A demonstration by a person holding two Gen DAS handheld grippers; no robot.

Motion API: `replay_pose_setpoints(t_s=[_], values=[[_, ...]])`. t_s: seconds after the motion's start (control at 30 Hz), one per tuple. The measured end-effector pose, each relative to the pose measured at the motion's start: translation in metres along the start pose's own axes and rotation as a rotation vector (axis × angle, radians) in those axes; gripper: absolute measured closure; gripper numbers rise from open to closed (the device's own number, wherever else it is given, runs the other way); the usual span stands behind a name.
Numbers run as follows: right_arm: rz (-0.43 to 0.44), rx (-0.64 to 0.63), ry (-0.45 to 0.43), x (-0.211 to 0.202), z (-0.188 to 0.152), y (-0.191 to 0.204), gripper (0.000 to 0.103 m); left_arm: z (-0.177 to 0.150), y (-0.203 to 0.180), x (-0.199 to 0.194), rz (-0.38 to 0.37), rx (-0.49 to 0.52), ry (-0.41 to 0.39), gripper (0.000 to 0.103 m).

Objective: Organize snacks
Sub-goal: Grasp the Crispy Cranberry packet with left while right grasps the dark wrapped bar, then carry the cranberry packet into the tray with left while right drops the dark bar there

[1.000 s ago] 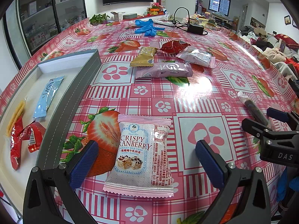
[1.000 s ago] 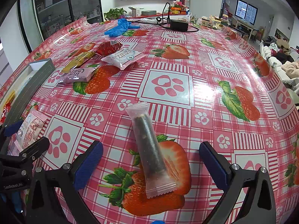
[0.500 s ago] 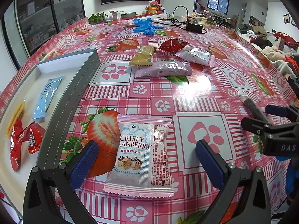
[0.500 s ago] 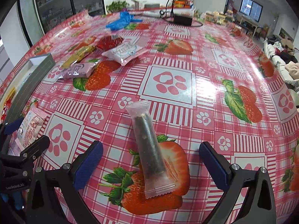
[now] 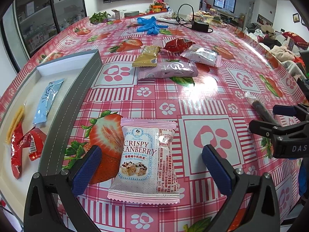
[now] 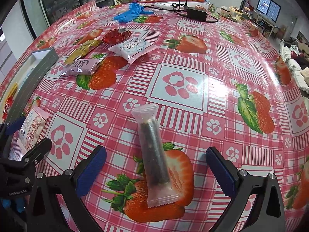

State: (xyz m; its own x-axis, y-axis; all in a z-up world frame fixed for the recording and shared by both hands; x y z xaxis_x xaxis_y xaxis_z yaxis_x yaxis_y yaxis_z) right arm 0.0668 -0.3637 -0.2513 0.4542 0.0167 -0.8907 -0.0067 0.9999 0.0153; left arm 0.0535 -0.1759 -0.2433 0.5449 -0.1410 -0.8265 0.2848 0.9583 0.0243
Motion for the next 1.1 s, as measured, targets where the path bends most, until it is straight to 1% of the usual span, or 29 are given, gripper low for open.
replay_pose_setpoints(t_s=[0.2, 0.27, 0.3, 0.33, 0.37, 0.4, 0.43, 0.47, 0.5, 0.53, 0.63, 0.7, 0.8, 0.87, 0.9, 1.0, 1.1], values=[[-0.011, 0.010, 0.085, 0.004, 0.001, 0.002, 0.000, -0.002, -0.005, 0.002, -0.031, 0.041, 0.126, 0.000], [-0.007, 0.001, 0.091, 0.003, 0.000, 0.003, 0.002, -0.003, -0.008, 0.000, -0.037, 0.046, 0.132, 0.005], [-0.005, -0.002, 0.089, 0.002, 0.000, 0.004, 0.006, -0.003, -0.011, -0.002, -0.040, 0.052, 0.127, 0.008], [-0.002, -0.008, 0.085, -0.001, -0.001, 0.006, 0.009, -0.003, -0.013, -0.004, -0.045, 0.060, 0.121, 0.013], [0.000, -0.013, 0.081, -0.003, 0.000, 0.007, 0.020, -0.003, -0.016, -0.005, -0.051, 0.066, 0.117, 0.022], [0.003, -0.019, 0.075, -0.006, 0.000, 0.009, 0.037, -0.003, -0.020, -0.008, -0.055, 0.077, 0.109, 0.029], [0.007, -0.023, 0.070, -0.009, 0.001, 0.011, 0.048, -0.002, -0.023, -0.010, -0.064, 0.085, 0.104, 0.046], [0.008, -0.023, 0.066, -0.012, 0.001, 0.011, 0.068, -0.002, -0.026, -0.012, -0.074, 0.093, 0.100, 0.054], [0.015, -0.018, 0.064, -0.012, 0.000, 0.011, 0.078, -0.002, -0.028, -0.014, -0.088, 0.091, 0.105, 0.055], [0.037, -0.008, 0.058, -0.014, -0.001, 0.012, 0.080, -0.002, -0.027, -0.014, -0.101, 0.084, 0.103, 0.057], [0.081, 0.024, 0.051, -0.019, -0.007, 0.012, 0.081, -0.007, -0.026, -0.022, -0.158, 0.053, 0.095, 0.057], [0.118, 0.046, 0.046, -0.025, -0.011, 0.014, 0.081, -0.008, -0.022, -0.029, -0.161, 0.045, 0.083, 0.057], [0.142, 0.053, 0.035, -0.035, -0.011, 0.017, 0.081, -0.005, -0.016, -0.039, -0.164, 0.029, 0.065, 0.057], [0.145, 0.047, 0.031, -0.037, -0.010, 0.020, 0.081, -0.003, -0.011, -0.045, -0.164, 0.022, 0.053, 0.057], [0.132, 0.034, 0.040, -0.036, -0.010, 0.022, 0.081, -0.002, -0.009, -0.047, -0.163, 0.021, 0.051, 0.057], [0.098, 0.011, 0.088, -0.025, -0.016, 0.024, 0.080, -0.005, -0.006, -0.047, -0.162, 0.021, 0.060, 0.057], [0.076, 0.008, 0.094, -0.021, -0.015, 0.022, 0.078, -0.011, -0.007, -0.045, -0.165, 0.025, 0.073, 0.057]])
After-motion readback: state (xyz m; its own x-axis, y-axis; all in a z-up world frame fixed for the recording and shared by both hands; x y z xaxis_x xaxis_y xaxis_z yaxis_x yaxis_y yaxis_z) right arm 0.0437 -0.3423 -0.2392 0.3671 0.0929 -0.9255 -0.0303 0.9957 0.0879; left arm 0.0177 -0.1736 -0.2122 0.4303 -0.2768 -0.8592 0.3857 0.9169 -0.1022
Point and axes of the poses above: each gripper's, at about its wrist camera, not at the fingertips, and x roughly the way its jaws point, y to its left, z to its top, the point moved 9 cm from there along x, roughly the way its jaws point, and after that the axes turned 3 degrees about x, right-handed, at the moved point
